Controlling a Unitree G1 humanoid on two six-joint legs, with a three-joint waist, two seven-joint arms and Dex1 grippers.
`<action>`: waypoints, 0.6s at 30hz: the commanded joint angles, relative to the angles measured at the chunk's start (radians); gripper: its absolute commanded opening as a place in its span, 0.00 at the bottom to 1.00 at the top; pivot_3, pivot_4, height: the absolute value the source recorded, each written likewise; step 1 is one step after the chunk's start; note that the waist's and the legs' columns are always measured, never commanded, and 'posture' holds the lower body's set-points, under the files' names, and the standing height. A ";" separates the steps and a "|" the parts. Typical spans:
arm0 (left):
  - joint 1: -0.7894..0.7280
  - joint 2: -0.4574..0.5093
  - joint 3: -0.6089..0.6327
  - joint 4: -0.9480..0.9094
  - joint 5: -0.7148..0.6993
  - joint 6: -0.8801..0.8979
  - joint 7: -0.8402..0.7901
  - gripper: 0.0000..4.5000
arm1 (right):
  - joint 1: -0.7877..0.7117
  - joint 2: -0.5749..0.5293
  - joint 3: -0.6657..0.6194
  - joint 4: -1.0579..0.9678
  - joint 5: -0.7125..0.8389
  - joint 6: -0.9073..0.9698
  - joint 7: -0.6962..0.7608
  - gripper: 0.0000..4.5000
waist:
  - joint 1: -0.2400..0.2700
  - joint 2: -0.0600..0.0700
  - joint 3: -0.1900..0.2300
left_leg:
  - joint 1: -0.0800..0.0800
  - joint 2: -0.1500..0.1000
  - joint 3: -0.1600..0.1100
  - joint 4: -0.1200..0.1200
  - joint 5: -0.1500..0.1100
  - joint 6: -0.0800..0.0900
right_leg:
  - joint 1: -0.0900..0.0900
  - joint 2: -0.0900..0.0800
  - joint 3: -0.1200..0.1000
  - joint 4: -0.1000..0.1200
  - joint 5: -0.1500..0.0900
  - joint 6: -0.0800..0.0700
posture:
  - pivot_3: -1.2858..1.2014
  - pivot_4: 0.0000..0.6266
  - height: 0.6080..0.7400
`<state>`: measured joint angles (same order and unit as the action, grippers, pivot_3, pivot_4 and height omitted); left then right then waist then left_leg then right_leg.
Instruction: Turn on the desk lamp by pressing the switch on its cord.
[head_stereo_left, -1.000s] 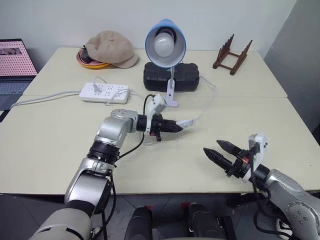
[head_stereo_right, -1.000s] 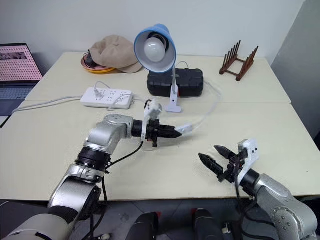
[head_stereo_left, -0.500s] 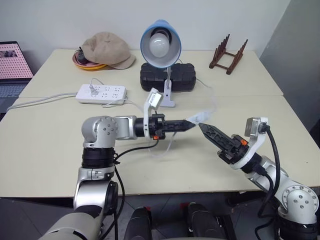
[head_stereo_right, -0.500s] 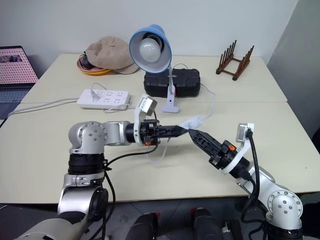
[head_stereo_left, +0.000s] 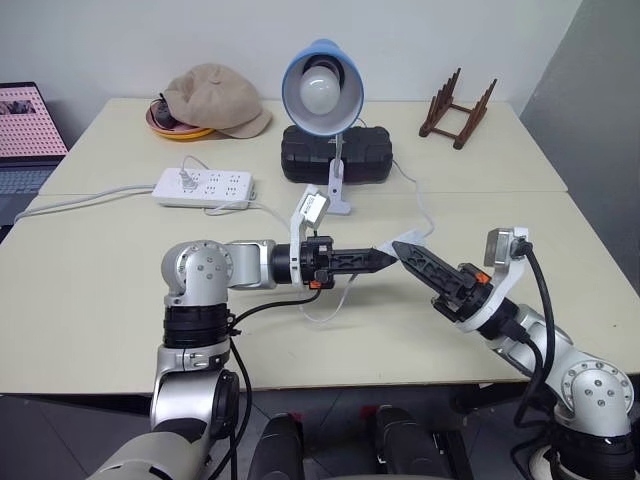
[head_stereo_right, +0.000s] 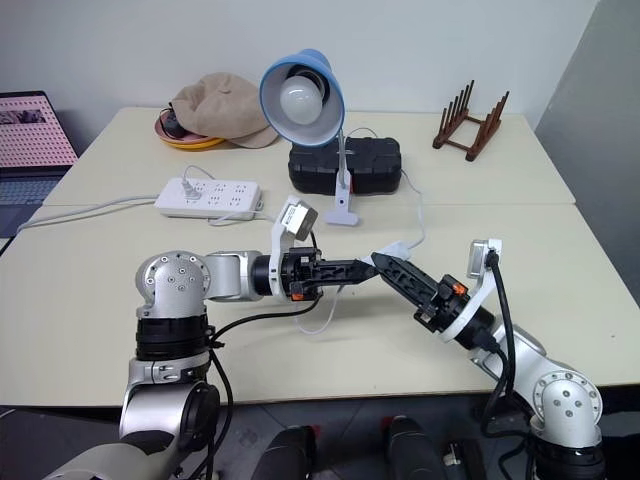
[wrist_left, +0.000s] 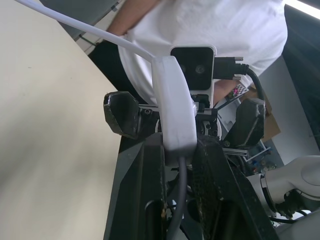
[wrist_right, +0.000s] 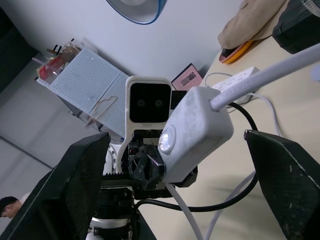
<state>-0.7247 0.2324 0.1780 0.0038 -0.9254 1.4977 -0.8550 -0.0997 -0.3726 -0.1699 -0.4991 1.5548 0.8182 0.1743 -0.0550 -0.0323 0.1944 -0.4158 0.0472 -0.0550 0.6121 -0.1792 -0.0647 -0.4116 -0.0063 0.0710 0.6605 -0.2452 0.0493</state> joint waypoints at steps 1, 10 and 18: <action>-0.003 0.005 0.010 -0.033 -0.046 -0.009 0.007 0.09 | -0.001 -0.009 -0.005 -0.015 0.038 -0.016 0.008 0.79 | 0.000 0.000 0.000 | 0.000 0.000 0.000 0.000 0.000 0.000 | 0.000 0.000 0.000 0.000 0.000 0.000 | 0.52 0.24 1.00; -0.004 0.014 -0.001 -0.029 -0.064 -0.022 0.012 0.09 | -0.007 -0.009 -0.001 -0.007 0.034 -0.021 0.013 0.31 | 0.000 0.000 0.000 | 0.000 0.000 0.000 0.000 0.000 0.000 | 0.000 0.000 0.000 -0.001 0.000 0.000 | 0.52 0.24 1.00; 0.009 0.024 -0.012 -0.038 -0.088 -0.034 0.021 0.09 | -0.009 -0.021 0.005 -0.003 0.035 -0.026 0.022 0.13 | 0.000 0.000 0.000 | -0.001 0.000 0.000 0.000 0.000 0.000 | -0.001 0.000 0.000 -0.001 0.000 0.000 | 0.52 0.24 1.00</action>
<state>-0.7177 0.2480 0.1816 0.0033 -0.9896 1.4696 -0.8396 -0.0989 -0.3789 -0.1553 -0.4944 1.5941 0.8119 0.2003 -0.0546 -0.0322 0.1944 -0.4165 0.0472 -0.0548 0.6120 -0.1792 -0.0648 -0.4122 -0.0064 0.0711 0.6594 -0.2453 0.0491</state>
